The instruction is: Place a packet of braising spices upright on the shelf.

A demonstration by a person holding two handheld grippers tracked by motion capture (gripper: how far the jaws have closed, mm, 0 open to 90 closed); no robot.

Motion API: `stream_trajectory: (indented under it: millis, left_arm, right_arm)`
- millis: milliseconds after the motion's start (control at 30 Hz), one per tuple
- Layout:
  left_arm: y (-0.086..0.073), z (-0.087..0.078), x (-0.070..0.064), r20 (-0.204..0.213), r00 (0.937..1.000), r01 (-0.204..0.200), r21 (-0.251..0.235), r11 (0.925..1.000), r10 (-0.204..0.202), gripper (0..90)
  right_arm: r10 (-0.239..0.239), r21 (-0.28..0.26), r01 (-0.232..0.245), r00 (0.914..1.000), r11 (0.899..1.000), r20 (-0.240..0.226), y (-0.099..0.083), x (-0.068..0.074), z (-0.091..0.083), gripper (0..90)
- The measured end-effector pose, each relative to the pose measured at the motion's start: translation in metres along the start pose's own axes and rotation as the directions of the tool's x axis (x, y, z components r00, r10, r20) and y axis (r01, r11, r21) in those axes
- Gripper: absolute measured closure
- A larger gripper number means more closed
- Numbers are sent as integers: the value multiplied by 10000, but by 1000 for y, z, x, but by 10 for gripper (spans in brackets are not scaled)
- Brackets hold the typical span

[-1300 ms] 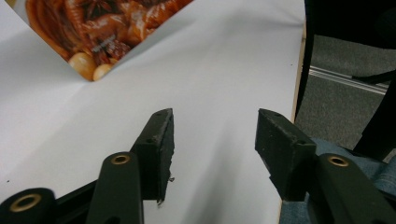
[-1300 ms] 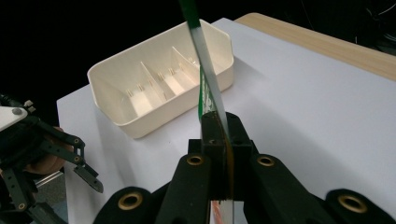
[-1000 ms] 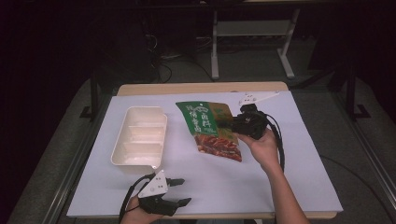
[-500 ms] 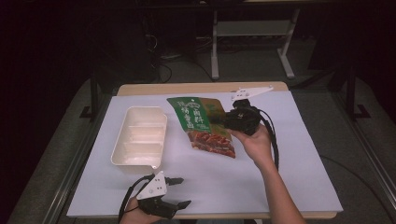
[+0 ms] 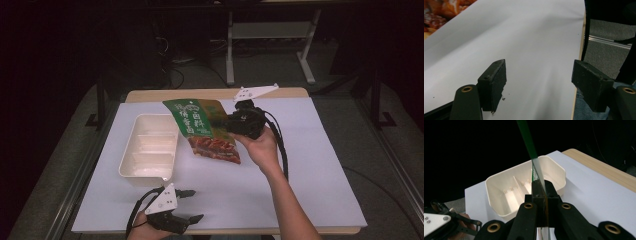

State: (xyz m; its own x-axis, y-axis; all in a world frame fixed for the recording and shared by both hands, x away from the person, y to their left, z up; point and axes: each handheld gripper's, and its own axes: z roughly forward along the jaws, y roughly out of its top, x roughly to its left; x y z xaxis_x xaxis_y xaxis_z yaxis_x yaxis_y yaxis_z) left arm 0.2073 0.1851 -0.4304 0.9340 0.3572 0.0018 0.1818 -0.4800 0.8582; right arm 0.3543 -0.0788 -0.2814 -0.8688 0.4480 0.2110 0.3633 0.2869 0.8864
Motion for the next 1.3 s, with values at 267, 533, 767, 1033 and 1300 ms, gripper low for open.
stream_trajectory:
  millis: [267, 533, 767, 1033, 1300]
  left_arm:
    - [-1, 1, 0, 75, 10000, 56, 30, 10000, -56, 270]
    - [-1, 0, -1, 79, 9999, 82, -29, 10000, -82, 269]
    - [-3, 1, 1, 88, 9999, -66, 112, 9999, 65, 269]
    - [-3, -1, 0, 86, 9999, -58, 26, 10000, 58, 269]
    - [-5, -4, 0, 2, 10000, -3, 14, 10000, 3, 269]
  right_arm:
    - [-123, -111, 121, 9996, 9999, -267, 10, 5, 14, 893]
    - [-225, -231, 213, 9984, 9995, -521, 19, 10, 30, 893]
    - [-274, -424, 243, 9969, 9988, -731, 28, 14, 41, 893]
    - [-366, -663, 299, 9941, 9973, -1024, 38, 21, 52, 893]
    - [-470, -793, 367, 9900, 9962, -1330, 41, 32, 69, 893]
